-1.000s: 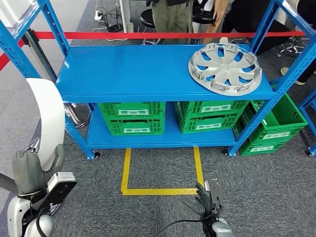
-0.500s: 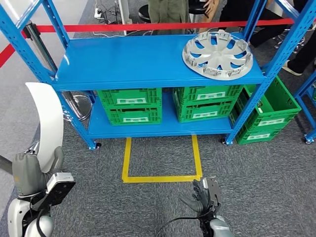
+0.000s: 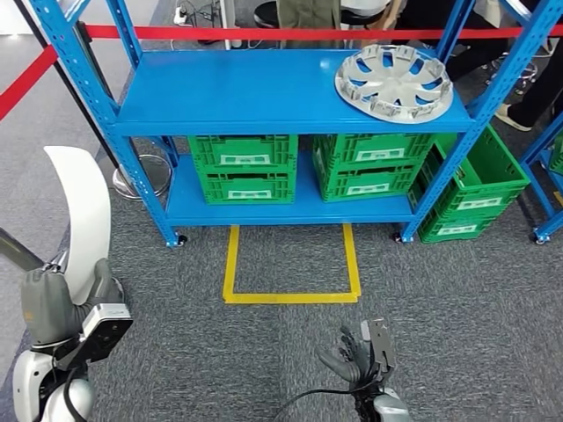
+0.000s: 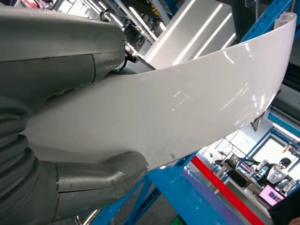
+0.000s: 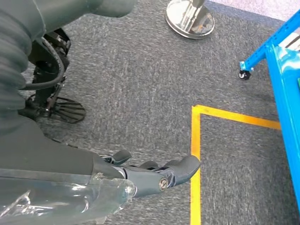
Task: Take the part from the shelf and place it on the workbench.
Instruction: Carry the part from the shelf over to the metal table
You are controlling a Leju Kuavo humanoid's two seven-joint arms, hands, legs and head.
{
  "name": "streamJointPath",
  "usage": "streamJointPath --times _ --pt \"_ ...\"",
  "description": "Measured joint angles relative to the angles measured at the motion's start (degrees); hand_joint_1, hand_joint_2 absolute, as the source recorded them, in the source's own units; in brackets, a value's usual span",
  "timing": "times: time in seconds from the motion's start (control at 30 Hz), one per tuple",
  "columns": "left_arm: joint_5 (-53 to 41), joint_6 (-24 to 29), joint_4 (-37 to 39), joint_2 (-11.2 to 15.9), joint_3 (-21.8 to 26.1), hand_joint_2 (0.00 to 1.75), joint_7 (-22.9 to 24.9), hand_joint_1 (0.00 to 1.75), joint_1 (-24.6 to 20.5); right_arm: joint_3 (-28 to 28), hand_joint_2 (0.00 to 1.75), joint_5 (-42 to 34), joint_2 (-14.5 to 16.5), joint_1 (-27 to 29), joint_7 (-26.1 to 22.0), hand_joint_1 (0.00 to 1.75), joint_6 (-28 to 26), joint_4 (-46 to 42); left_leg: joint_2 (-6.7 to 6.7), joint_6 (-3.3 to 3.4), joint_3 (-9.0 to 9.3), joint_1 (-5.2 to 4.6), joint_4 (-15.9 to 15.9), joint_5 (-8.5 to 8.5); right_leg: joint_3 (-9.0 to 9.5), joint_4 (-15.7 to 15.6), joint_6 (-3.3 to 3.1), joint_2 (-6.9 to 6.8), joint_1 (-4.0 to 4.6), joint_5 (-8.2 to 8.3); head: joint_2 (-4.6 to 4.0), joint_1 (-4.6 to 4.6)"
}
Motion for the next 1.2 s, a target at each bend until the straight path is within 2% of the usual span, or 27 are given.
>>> streamJointPath --times 0.03,0.07,0.13,0.17,0.2,0.27,0.3,0.33,0.37,0.4,0.43,0.47,0.53,0.57,0.63,0.67,0.7,0.8,0.83,0.87,0.9,0.97,1.03,1.07,1.13,1.17,1.2 --pt "0.01 0.01 0.09 -0.07 0.04 1.75 -0.06 1.75 -0.16 0.00 1.75 0.01 0.00 -0.14 0.03 0.00 -0.08 0.00 0.03 -0.29 -0.22 0.01 -0.03 0.58 1.97 -3.18 -0.16 0.06 0.14 -0.75 0.00 -0.01" --pt "0.01 0.01 0.17 -0.10 0.09 1.75 -0.14 1.75 -0.30 -0.01 1.75 0.02 -0.01 -0.21 0.04 0.00 -0.17 0.00 0.07 -0.63 -0.39 0.06 -0.11 1.15 2.78 -4.91 -0.30 0.10 0.31 -1.31 0.00 -0.02" --pt "0.05 0.02 0.38 -0.13 0.22 1.75 -0.30 1.75 -0.40 -0.04 1.75 0.02 -0.02 -0.13 0.03 0.00 -0.31 0.00 0.08 -1.35 -0.73 0.24 -0.18 1.70 1.87 -5.26 -0.88 0.10 0.35 -0.47 0.00 -0.01" --pt "0.10 0.03 0.49 -0.15 0.31 1.75 -0.36 1.75 -0.41 -0.05 1.75 0.01 -0.02 -0.09 0.01 0.00 -0.34 0.00 0.06 -1.71 -1.14 0.29 0.48 0.61 1.38 -5.29 -1.34 0.02 0.28 0.15 0.00 -0.11" --pt "0.23 0.03 0.62 -0.15 0.42 1.75 -0.41 1.75 -0.42 -0.07 1.75 -0.01 -0.01 -0.07 -0.03 0.00 -0.34 0.00 0.04 -2.05 -1.81 0.33 2.16 -1.63 0.77 -5.39 -1.74 -0.06 0.16 0.92 0.00 -0.26" --pt "0.68 0.01 0.88 -0.15 0.70 1.75 -0.58 1.75 -0.54 -0.11 1.75 -0.04 0.00 -0.05 -0.07 0.00 -0.32 0.00 0.04 -2.59 -3.72 0.44 8.69 -7.81 -0.88 -5.35 -2.18 -0.12 0.08 2.47 0.00 -0.50" --pt "0.97 -0.02 1.06 -0.13 0.89 1.75 -0.69 1.75 -0.59 -0.14 1.75 -0.05 0.00 0.00 -0.06 0.00 -0.33 0.00 0.04 -2.81 -4.57 0.48 12.57 -9.87 -1.93 -5.27 -2.20 -0.13 0.08 3.25 0.00 -0.52" --pt "1.19 -0.04 1.25 -0.12 1.11 1.75 -0.81 1.75 -0.63 -0.17 1.75 -0.05 0.00 0.06 -0.04 0.00 -0.34 0.00 0.04 -2.98 -4.90 0.50 15.50 -10.41 -3.00 -5.16 -2.17 -0.17 0.07 3.99 0.00 -0.52" --pt "1.38 -0.07 1.44 -0.10 1.33 1.75 -0.92 1.75 -0.68 -0.19 1.75 -0.06 0.00 0.09 0.00 0.00 -0.37 0.00 0.04 -3.11 -4.52 0.54 16.91 -9.64 -4.09 -4.99 -2.11 -0.21 0.04 4.71 0.00 -0.53" --pt "1.57 -0.09 1.64 -0.10 1.56 1.75 -1.01 1.75 -0.77 -0.20 1.75 -0.06 0.00 0.11 0.05 0.00 -0.41 0.00 0.05 -3.22 -3.18 0.61 16.41 -7.98 -5.18 -4.75 -2.00 -0.25 -0.02 5.38 0.00 -0.54" --pt "1.69 -0.11 1.82 -0.10 1.74 1.75 -1.12 1.75 -0.92 -0.21 1.75 -0.08 0.00 0.11 0.10 0.00 -0.45 0.00 0.05 -3.36 -0.85 0.74 13.96 -6.42 -6.18 -4.43 -1.80 -0.26 -0.10 5.97 0.00 -0.54" --pt "1.79 -0.13 2.01 -0.11 1.85 1.75 -1.24 1.75 -1.13 -0.22 1.75 -0.14 -0.01 0.10 0.14 0.00 -0.48 0.00 0.05 -3.52 2.20 0.87 10.22 -5.88 -7.10 -4.03 -1.52 -0.25 -0.06 6.45 0.00 -0.55" --pt "1.87 -0.15 2.35 -0.22 1.94 1.75 -1.47 1.75 -1.58 -0.23 1.75 -0.31 -0.02 0.08 0.14 0.00 -0.49 0.00 -0.06 -2.98 7.12 0.89 2.86 -7.17 -8.44 -3.36 -0.89 -0.22 0.06 7.43 0.00 -0.54" --pt "1.87 -0.16 2.54 -0.28 1.95 1.75 -1.55 1.75 -1.72 -0.24 1.75 -0.43 -0.02 0.14 0.12 0.00 -0.48 0.00 -0.10 -2.42 8.07 0.75 0.95 -7.89 -8.83 -3.31 -0.61 -0.22 0.12 8.00 0.00 -0.55" --pt "1.86 -0.17 2.99 -0.44 1.94 1.75 -1.62 1.75 -1.77 -0.27 1.75 -0.68 -0.04 0.56 0.06 0.00 -0.43 0.00 -0.02 -1.11 7.50 0.60 0.46 -7.42 -9.24 -3.56 -0.04 -0.20 -0.09 8.90 0.00 -0.53" --pt "1.84 -0.18 3.21 -0.54 1.95 1.75 -1.63 1.75 -1.76 -0.30 1.75 -0.81 -0.06 0.91 0.02 0.00 -0.39 0.01 0.05 -0.57 7.05 0.59 0.49 -6.85 -9.57 -3.14 0.28 -0.19 -0.21 8.10 0.00 -0.48" --pt "1.81 -0.19 3.40 -0.65 1.97 1.75 -1.64 1.75 -1.76 -0.33 1.75 -0.91 -0.08 1.22 -0.04 0.00 -0.35 0.01 0.12 -0.09 6.52 0.65 0.48 -6.22 -10.12 -1.70 0.59 -0.18 -0.29 6.22 0.00 -0.39" --pt "1.75 -0.24 3.84 -0.90 2.03 1.75 -1.65 1.75 -1.77 -0.39 1.75 -1.02 -0.11 1.52 -0.19 0.00 -0.27 0.01 0.18 0.53 4.35 0.58 0.51 -4.31 -12.72 8.92 1.13 -0.19 -0.36 -2.13 0.00 -0.23" --pt "1.74 -0.26 3.98 -0.94 2.03 1.75 -1.65 1.75 -1.77 -0.40 1.75 -1.03 -0.13 1.53 -0.20 0.00 -0.26 0.01 0.19 0.53 3.53 0.52 0.54 -3.68 -13.00 12.07 1.16 -0.18 -0.36 -3.28 0.00 -0.23" --pt "1.73 -0.27 4.11 -0.96 2.03 1.75 -1.65 1.75 -1.79 -0.43 1.75 -1.03 -0.14 1.55 -0.21 0.00 -0.26 0.02 0.20 0.48 2.71 0.47 0.57 -3.05 -12.41 13.49 1.10 -0.18 -0.35 -3.10 0.00 -0.24" --pt "1.73 -0.28 4.23 -0.97 2.04 1.75 -1.65 1.75 -1.80 -0.45 1.75 -1.03 -0.16 1.57 -0.21 0.00 -0.26 0.02 0.20 0.40 1.96 0.43 0.60 -2.48 -10.98 13.02 0.98 -0.18 -0.34 -1.95 0.00 -0.25" --pt "1.73 -0.31 4.41 -1.02 2.04 1.75 -1.65 1.75 -1.82 -0.48 1.75 -1.03 -0.19 1.45 -0.22 0.00 -0.25 0.01 0.17 0.06 0.70 0.38 0.65 -1.36 -5.14 6.22 0.57 -0.14 -0.30 0.22 0.00 -0.25" --pt "1.73 -0.32 4.47 -1.10 2.05 1.75 -1.65 1.75 -1.86 -0.48 1.75 -1.02 -0.20 1.22 -0.26 0.00 -0.22 0.00 0.17 -0.51 0.02 0.33 0.64 -0.32 0.30 -1.78 0.18 0.01 -0.11 -0.19 0.00 -0.34" --pt "1.73 -0.32 4.48 -1.13 2.05 1.75 -1.68 1.75 -1.90 -0.48 1.75 -1.02 -0.20 1.13 -0.29 0.00 -0.21 0.00 0.18 -0.84 -0.12 0.37 0.58 0.20 1.37 -3.79 0.03 0.12 0.03 -0.75 0.00 -0.28" --pt "1.73 -0.32 4.50 -1.15 2.05 1.75 -1.73 1.75 -1.91 -0.49 1.75 -1.02 -0.22 1.14 -0.32 0.00 -0.20 0.01 0.18 -1.53 -0.34 0.52 0.35 1.06 1.01 -4.28 -0.50 0.25 0.13 -0.17 0.00 -0.15" --pt "1.72 -0.32 4.51 -1.17 2.06 1.75 -1.76 1.75 -1.88 -0.50 1.75 -1.03 -0.22 1.13 -0.33 0.00 -0.21 0.01 0.17 -1.90 -0.65 0.59 0.62 0.57 0.62 -4.37 -0.92 0.28 0.07 0.34 0.00 -0.08" --pt "1.66 -0.32 4.52 -1.20 2.07 1.75 -1.78 1.75 -1.86 -0.50 1.75 -1.05 -0.22 1.11 -0.34 0.00 -0.20 0.01 0.16 -2.22 -1.18 0.60 1.72 -1.04 0.09 -4.46 -1.40 0.31 -0.02 1.02 0.00 -0.19"
